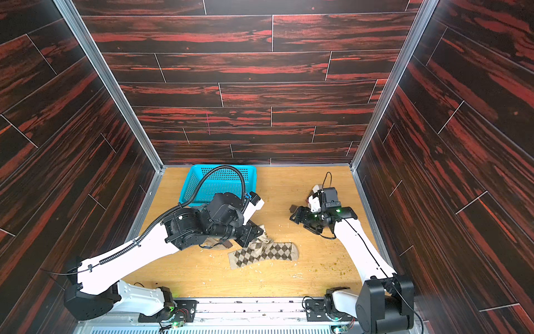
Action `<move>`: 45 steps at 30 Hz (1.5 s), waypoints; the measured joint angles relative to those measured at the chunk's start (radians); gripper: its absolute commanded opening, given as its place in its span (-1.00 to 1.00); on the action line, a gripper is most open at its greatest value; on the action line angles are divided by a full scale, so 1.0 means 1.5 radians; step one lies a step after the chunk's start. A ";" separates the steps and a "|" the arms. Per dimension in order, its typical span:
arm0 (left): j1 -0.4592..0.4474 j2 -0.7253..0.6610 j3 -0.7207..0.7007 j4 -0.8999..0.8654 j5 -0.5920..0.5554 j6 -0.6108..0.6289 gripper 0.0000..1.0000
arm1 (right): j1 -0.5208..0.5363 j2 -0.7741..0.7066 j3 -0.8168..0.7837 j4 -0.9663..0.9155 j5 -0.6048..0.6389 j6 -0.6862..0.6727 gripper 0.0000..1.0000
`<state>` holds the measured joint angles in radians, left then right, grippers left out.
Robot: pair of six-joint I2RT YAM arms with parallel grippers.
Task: Place the socks together as a pair
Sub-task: Place the sock in the sock.
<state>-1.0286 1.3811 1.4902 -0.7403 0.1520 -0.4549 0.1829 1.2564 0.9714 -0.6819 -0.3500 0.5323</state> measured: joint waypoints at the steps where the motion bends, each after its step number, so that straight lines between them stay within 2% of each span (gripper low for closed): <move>1: 0.002 0.000 0.000 0.005 0.002 -0.007 -0.87 | 0.000 0.000 0.000 0.000 -0.004 -0.001 0.54; 17: 0.030 -0.049 -0.020 0.032 -0.022 -0.075 -0.86 | 0.000 -0.012 0.000 0.004 -0.058 -0.014 0.54; 22: 0.030 -0.056 -0.022 0.053 -0.012 -0.067 -0.86 | 0.000 -0.016 -0.010 0.014 -0.086 -0.016 0.54; 26: 0.030 -0.032 0.023 -0.002 -0.019 -0.007 -0.88 | 0.000 -0.016 -0.017 0.014 -0.086 -0.017 0.54; 32: 0.030 0.110 0.248 -0.132 -0.094 0.163 -0.89 | -0.005 -0.016 -0.018 0.005 -0.071 -0.017 0.54; 36: 0.030 0.218 0.388 -0.197 -0.158 0.280 -0.89 | -0.036 -0.028 -0.018 -0.009 -0.055 -0.017 0.54; 38: 0.028 0.238 0.387 -0.199 -0.173 0.322 -0.89 | -0.058 -0.043 -0.018 -0.016 -0.051 -0.016 0.54; 41: 0.007 0.244 0.334 -0.197 -0.202 0.377 -0.90 | -0.090 -0.068 -0.018 -0.024 -0.047 -0.017 0.54; 45: -0.089 0.234 0.182 -0.172 -0.243 0.415 -0.92 | -0.100 -0.079 -0.019 -0.034 -0.046 -0.019 0.54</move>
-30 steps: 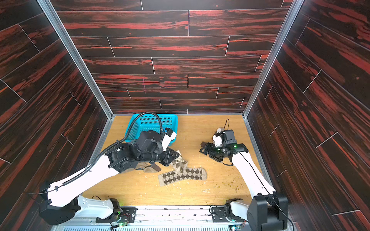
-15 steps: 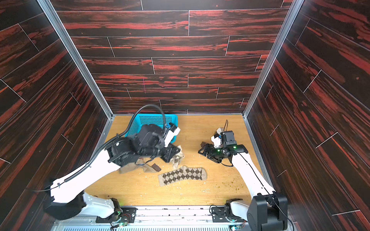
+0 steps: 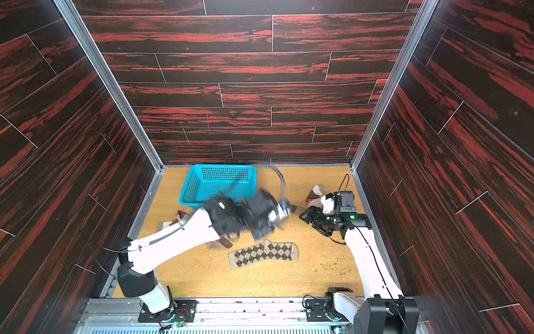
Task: Place the socks together as a pair
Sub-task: Place the sock in the sock.
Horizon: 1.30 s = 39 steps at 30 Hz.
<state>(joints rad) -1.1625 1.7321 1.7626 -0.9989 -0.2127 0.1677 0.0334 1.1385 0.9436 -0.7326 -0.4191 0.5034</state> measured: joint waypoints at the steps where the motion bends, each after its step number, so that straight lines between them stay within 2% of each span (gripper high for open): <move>1: -0.023 -0.003 -0.043 0.007 -0.005 0.000 -0.92 | 0.000 0.000 -0.002 0.000 -0.001 0.000 0.54; 5: -0.119 -0.037 -0.259 0.046 -0.031 -0.011 -0.92 | -0.001 0.009 -0.021 0.003 -0.012 0.001 0.53; 8: -0.147 -0.089 -0.388 0.054 -0.056 -0.033 -0.91 | -0.001 0.035 -0.031 0.014 -0.033 0.004 0.51; 12: -0.141 -0.142 -0.464 0.065 -0.097 -0.064 -0.92 | 0.013 0.093 -0.035 0.032 -0.054 0.006 0.50; 18: -0.140 -0.137 -0.516 0.090 -0.136 -0.083 -0.92 | 0.106 0.228 -0.002 0.042 -0.040 -0.003 0.47; 21: -0.141 -0.121 -0.517 0.092 -0.146 -0.088 -0.75 | 0.137 0.282 0.031 0.043 -0.008 -0.007 0.45; 24: -0.141 -0.113 -0.515 0.089 -0.151 -0.106 -0.38 | 0.139 0.306 0.046 0.047 0.031 -0.014 0.44; 25: -0.141 -0.113 -0.512 0.086 -0.155 -0.115 -0.19 | 0.139 0.312 0.048 0.049 0.042 -0.018 0.44; 27: -0.141 -0.114 -0.499 0.077 -0.163 -0.132 0.44 | 0.139 0.324 0.050 0.053 0.059 -0.029 0.43; 28: -0.140 -0.117 -0.491 0.071 -0.164 -0.143 0.52 | 0.140 0.331 0.050 0.056 0.064 -0.035 0.42; 35: -0.121 -0.199 -0.461 0.043 -0.150 -0.259 0.57 | 0.154 0.348 0.050 0.084 0.066 -0.061 0.40; 39: -0.039 -0.285 -0.485 0.075 -0.070 -0.402 0.57 | 0.165 0.348 0.048 0.105 0.062 -0.074 0.37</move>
<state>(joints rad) -1.2217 1.3052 1.0348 -0.8864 -0.3180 -0.4347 0.2810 1.6608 1.0161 -0.5751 -0.3260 0.3920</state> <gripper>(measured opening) 0.785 0.693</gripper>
